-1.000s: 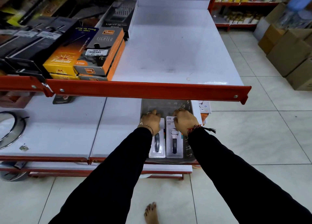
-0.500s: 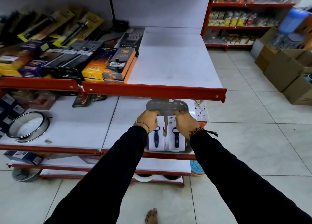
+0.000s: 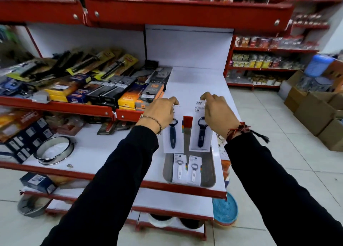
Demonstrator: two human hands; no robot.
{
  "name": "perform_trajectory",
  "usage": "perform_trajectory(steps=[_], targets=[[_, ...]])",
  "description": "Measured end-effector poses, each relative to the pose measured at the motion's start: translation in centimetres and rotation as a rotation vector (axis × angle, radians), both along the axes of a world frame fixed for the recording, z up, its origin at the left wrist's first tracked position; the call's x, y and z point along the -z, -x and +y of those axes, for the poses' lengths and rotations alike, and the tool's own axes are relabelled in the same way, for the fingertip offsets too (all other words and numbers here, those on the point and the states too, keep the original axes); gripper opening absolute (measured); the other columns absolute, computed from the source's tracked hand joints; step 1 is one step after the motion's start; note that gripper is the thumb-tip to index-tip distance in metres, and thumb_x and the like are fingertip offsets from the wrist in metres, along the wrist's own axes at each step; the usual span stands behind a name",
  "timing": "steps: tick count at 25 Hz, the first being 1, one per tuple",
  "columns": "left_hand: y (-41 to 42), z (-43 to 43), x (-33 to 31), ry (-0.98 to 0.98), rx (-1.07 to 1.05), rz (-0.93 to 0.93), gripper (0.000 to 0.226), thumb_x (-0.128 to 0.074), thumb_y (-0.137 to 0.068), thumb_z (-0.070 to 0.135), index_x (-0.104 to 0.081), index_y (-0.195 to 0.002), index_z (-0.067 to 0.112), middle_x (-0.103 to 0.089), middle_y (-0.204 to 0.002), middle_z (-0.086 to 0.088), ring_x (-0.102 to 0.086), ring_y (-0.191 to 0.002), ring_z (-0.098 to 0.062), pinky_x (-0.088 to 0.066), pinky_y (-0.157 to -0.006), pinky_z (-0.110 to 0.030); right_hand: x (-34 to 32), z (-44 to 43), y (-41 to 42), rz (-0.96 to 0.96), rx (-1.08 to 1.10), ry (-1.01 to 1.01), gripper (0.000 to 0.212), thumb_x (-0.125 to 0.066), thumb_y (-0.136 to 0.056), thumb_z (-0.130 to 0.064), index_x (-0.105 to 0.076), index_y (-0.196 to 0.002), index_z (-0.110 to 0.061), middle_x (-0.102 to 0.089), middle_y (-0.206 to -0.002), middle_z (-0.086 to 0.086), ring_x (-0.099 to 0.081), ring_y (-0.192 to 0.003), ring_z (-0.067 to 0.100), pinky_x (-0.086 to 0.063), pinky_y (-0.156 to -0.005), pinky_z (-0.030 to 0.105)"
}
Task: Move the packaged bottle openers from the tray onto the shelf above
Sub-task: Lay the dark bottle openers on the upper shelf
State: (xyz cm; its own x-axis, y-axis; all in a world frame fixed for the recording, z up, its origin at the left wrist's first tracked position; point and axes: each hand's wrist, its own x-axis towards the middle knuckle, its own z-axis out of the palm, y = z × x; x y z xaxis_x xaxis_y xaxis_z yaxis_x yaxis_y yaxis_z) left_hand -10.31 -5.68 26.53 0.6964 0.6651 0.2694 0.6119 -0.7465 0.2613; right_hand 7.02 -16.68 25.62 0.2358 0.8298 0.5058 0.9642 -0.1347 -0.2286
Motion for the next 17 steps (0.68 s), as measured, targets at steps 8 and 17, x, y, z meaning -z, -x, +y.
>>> perform_trajectory(steps=[8,17], targets=[[-5.3,8.7,-9.7,-0.171,-0.018,0.055,0.039,-0.056,-0.089,0.005,-0.055,-0.127,0.016,-0.068,-0.112,-0.019,-0.062,-0.106,-0.039,-0.053,-0.083,-0.042,-6.8,9.5,-4.2,0.012,0.074,-0.050,0.042,-0.036,-0.084,0.004,-0.049,-0.124,-0.003,-0.061,-0.101,0.026,-0.053,-0.101,0.039,-0.040,-0.078,0.040],[-11.1,17.3,-3.4,0.102,0.001,0.241,0.043,-0.044,-0.093,0.000,-0.057,-0.130,0.015,-0.054,-0.136,-0.015,-0.055,-0.123,-0.033,-0.046,-0.099,-0.034,-0.9,18.3,-7.8,0.258,0.066,0.308,0.035,-0.039,-0.088,-0.003,-0.054,-0.120,-0.003,-0.062,-0.115,0.024,-0.057,-0.093,0.034,-0.041,-0.073,0.030]])
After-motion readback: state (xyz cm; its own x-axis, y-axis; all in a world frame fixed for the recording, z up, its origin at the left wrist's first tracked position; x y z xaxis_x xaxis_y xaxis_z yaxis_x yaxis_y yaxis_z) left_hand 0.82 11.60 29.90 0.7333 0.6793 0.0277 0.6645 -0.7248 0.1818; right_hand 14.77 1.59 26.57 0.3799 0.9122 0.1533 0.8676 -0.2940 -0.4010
